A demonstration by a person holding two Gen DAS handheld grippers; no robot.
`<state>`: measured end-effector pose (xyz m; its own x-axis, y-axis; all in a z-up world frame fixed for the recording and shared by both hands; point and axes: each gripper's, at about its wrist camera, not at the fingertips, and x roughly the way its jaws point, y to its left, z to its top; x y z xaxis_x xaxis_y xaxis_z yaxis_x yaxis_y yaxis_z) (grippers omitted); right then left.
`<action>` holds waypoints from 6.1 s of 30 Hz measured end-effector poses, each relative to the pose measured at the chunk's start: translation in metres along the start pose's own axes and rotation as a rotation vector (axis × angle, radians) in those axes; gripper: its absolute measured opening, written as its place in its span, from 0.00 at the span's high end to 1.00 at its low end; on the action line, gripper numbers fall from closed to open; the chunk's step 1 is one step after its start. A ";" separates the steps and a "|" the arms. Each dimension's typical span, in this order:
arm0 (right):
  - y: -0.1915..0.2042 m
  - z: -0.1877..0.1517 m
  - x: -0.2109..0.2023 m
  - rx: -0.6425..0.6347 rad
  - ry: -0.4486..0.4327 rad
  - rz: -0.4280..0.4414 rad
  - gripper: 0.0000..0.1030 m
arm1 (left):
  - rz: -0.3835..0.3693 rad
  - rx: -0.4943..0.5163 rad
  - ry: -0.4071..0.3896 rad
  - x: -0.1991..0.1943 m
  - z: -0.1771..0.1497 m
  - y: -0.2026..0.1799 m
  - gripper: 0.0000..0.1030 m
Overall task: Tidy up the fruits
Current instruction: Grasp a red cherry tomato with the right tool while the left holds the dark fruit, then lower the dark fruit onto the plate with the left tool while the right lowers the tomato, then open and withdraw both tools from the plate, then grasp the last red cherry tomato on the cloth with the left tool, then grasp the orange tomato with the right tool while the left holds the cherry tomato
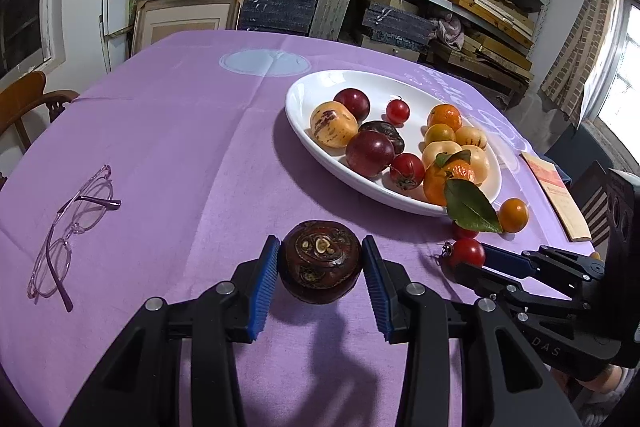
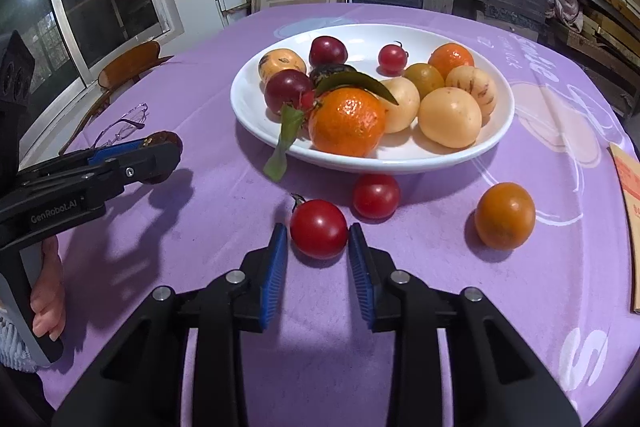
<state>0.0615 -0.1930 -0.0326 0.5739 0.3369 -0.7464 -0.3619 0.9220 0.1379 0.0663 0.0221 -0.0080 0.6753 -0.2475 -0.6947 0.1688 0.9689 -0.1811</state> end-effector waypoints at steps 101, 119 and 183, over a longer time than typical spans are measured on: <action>-0.127 -0.011 -0.142 0.335 -0.432 -0.091 0.19 | 0.092 0.101 0.066 0.080 0.006 -0.144 0.36; -0.127 -0.011 -0.143 0.341 -0.426 -0.084 0.18 | 0.214 0.044 0.073 0.086 0.010 -0.143 0.42; -0.065 -0.006 -0.048 0.042 -0.122 -0.206 0.21 | 0.041 0.076 0.071 0.025 -0.011 -0.021 0.74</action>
<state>0.0535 -0.2705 -0.0100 0.7178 0.1592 -0.6778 -0.1989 0.9798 0.0194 0.0720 -0.0049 -0.0293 0.6305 -0.2044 -0.7488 0.1976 0.9752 -0.0998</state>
